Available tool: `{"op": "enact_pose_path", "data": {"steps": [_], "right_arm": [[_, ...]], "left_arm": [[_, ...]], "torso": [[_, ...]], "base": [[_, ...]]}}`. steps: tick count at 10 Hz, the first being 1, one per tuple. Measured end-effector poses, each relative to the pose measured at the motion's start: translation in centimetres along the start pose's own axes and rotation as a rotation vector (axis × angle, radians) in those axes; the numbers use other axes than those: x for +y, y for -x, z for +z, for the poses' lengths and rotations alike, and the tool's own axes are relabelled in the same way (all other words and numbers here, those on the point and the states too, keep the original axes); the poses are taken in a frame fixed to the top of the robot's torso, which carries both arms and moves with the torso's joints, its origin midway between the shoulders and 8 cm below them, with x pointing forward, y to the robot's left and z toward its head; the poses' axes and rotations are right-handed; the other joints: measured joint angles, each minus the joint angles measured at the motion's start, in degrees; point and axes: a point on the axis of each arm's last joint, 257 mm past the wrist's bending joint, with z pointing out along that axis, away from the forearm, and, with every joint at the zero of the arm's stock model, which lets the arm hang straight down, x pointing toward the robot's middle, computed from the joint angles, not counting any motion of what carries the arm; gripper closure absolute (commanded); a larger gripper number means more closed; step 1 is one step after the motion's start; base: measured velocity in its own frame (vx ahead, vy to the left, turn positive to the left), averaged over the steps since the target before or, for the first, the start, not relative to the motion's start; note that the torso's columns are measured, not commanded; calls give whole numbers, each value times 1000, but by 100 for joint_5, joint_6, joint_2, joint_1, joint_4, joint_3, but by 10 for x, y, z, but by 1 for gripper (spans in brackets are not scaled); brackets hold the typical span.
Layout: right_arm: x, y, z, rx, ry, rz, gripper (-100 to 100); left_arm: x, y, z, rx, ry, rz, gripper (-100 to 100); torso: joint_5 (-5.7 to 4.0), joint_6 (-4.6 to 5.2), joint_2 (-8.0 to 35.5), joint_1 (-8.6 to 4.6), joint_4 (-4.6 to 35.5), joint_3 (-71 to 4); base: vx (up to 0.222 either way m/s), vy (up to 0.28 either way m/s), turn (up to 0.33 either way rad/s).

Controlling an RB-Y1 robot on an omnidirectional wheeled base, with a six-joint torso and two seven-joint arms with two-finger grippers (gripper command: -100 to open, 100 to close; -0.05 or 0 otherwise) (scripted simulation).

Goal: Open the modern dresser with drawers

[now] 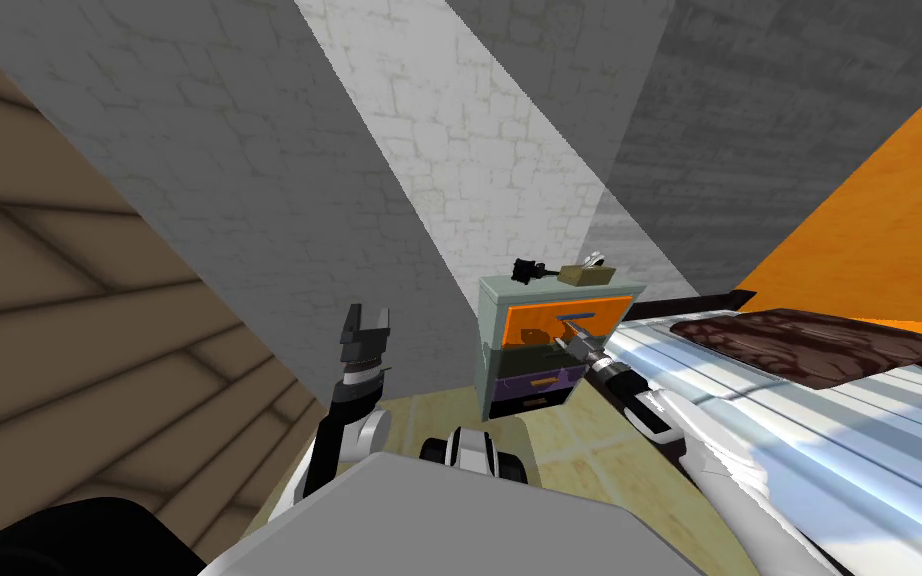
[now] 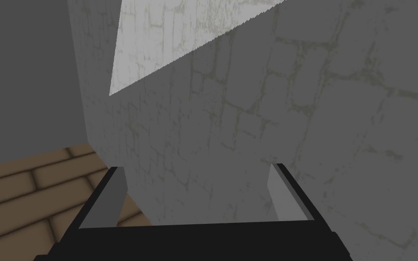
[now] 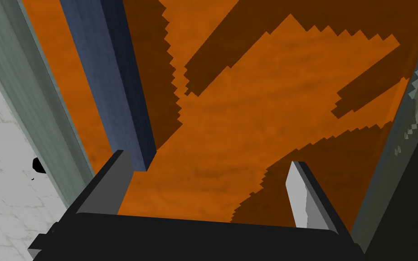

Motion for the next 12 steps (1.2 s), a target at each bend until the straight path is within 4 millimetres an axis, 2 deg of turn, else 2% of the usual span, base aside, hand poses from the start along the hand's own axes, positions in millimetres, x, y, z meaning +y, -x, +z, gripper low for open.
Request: {"op": "enact_pose_path", "data": {"steps": [2,4,5,6,7,9,10,11,12], "right_arm": [[-2,14,11,-15,7,-13,-100],[-1,42,35,-49,5,-11,-100],[1,57,54,-70,1,3,-100],[-1,72,62,-89,-3,-6,-100],[-4,76,64,-92,0,-25,-100],[-11,104,87,-129,-12,-26,-100],[-12,107,90,-131,-10,-40,-100],[-18,126,102,-155,-23,-36,-100],[-22,137,109,-167,-27,-43,-100]], "left_arm": [[0,0,0,0,0,0,0],[0,0,0,0,0,0,0],[0,0,0,0,0,0,0],[0,0,0,0,0,0,0],[0,0,0,0,0,0,0],[0,0,0,0,0,0,0],[0,0,0,0,0,0,0],[0,0,0,0,0,0,0],[0,0,0,0,0,0,0]], "torso": [[0,-6,6,5,2,4],[-2,-5,8,-4,3,5],[-4,-3,6,-10,2,4],[-3,-2,7,-4,2,5],[1,-5,6,8,2,4],[-2,-5,4,-1,1,3],[1,-6,5,10,1,4],[0,-1,4,0,2,3],[-3,-3,6,-5,2,4]], "base": [[-1,-37,-113],[-9,-63,-156],[-7,-69,-135],[-1,-35,-10],[0,-64,-237],[0,-40,-60],[4,-44,-201],[2,-47,-151],[2,-26,0]]}}
